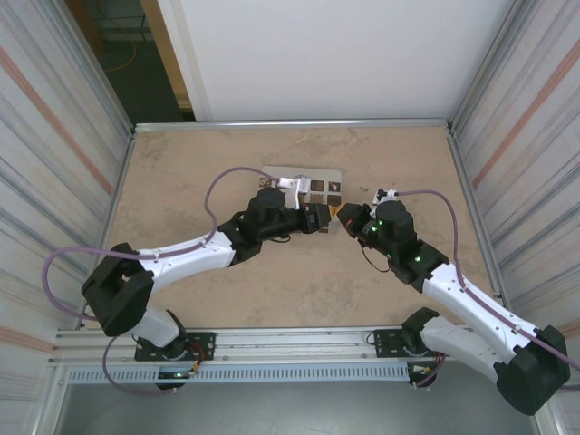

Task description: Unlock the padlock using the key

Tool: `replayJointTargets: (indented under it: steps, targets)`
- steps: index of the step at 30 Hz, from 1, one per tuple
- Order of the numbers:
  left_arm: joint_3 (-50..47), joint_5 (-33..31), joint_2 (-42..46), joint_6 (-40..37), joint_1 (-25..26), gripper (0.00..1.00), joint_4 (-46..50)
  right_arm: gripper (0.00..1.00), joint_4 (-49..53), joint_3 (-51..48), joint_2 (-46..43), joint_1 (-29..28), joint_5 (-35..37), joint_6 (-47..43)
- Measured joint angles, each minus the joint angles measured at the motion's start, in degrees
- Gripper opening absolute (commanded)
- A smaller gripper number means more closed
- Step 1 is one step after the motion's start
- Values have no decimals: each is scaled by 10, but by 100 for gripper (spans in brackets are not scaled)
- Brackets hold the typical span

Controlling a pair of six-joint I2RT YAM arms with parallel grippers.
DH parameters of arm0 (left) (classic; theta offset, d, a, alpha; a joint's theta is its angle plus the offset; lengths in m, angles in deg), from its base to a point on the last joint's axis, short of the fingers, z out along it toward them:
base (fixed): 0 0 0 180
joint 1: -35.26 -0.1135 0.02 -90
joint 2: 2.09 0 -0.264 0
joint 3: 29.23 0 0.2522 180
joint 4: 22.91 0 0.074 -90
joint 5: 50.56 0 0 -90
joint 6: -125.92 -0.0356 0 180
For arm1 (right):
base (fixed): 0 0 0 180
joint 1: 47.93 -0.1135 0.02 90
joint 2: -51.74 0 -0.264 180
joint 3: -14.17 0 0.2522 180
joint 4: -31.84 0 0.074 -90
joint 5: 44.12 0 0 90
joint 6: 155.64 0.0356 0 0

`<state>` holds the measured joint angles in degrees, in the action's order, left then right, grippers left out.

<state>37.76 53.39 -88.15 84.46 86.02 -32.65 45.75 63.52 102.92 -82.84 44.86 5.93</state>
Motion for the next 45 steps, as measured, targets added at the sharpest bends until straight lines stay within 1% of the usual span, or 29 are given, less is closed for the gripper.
replayJointTargets:
  steps: [6, 11, 14, 15, 17, 19, 21, 25, 29, 33, 37, 39, 45]
  targets:
    - [0, 1, -5, 0, 0, 14, 0, 0, 4, 0, 0, -2, 2, 0]
    - [0, -3, -5, -5, 1, 1, 7, 0, 7, 0, 0, -3, 6, -1]
    - [0, -5, -3, -12, 1, 0, 18, 0, 15, 1, 0, -2, 0, -8]
    - [0, -5, 1, -17, 1, 0, 26, 4, 17, 2, 0, 0, -7, -16]
    - [0, 0, 10, -29, -4, 0, 38, 18, 23, 7, 0, 10, -33, -37]
    - [0, 14, 30, -46, -18, 0, 60, 37, 30, 18, 1, 28, -64, -71]
    - [0, 33, 56, -68, -42, 0, 87, 48, 33, 27, 1, 56, -96, -104]
    - [9, 91, 120, -134, -112, 0, 169, 57, 52, 46, 1, 113, -190, -202]
    - [42, 164, 164, -227, -168, 0, 269, 64, 71, 57, 1, 148, -287, -295]
    - [84, 241, 189, -328, -204, 0, 378, 65, 79, 73, 1, 152, -375, -375]
    - [123, 285, 190, -416, -207, 0, 478, 60, 63, 93, 14, 149, -449, -409]
    - [138, 299, 188, -450, -208, 0, 519, 58, 54, 104, 30, 140, -469, -421]
    - [174, 327, 171, -520, -208, 0, 603, 49, 46, 146, 86, 77, -496, -452]
